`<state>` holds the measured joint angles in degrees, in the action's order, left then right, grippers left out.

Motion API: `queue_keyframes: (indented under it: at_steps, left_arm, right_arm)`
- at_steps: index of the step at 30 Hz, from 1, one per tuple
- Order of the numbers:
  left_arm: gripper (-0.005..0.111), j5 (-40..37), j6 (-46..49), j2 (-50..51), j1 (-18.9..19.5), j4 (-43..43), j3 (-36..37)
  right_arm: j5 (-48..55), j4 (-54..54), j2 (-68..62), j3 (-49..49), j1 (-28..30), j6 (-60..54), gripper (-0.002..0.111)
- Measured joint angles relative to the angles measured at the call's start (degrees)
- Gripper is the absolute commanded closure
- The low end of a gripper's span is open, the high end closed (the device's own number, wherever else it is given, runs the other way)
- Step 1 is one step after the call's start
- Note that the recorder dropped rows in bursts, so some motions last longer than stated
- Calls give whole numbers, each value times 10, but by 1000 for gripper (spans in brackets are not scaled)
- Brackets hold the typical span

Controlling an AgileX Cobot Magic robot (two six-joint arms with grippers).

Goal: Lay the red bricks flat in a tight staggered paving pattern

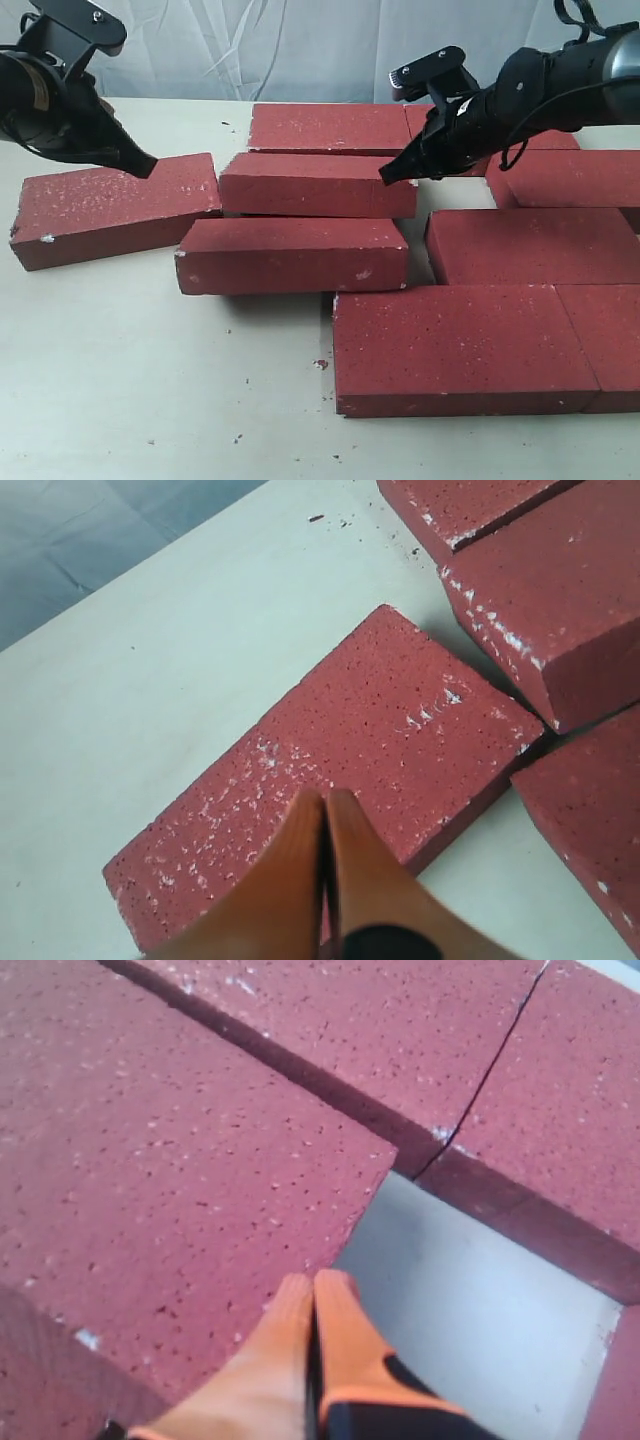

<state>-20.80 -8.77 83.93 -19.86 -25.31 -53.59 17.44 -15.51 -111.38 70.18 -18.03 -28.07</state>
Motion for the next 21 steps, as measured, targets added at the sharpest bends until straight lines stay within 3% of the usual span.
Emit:
queue_keyframes:
  at_steps: [12, 21]
  left_arm:
    - [107, -43, 0, 0, 0, -20, 0]
    - [107, -49, 0, 0, 0, -16, 0]
  right_arm:
    - [235, -7, 105, -4, -3, 0, 109]
    - [235, -15, 30, -1, -53, -11, 109]
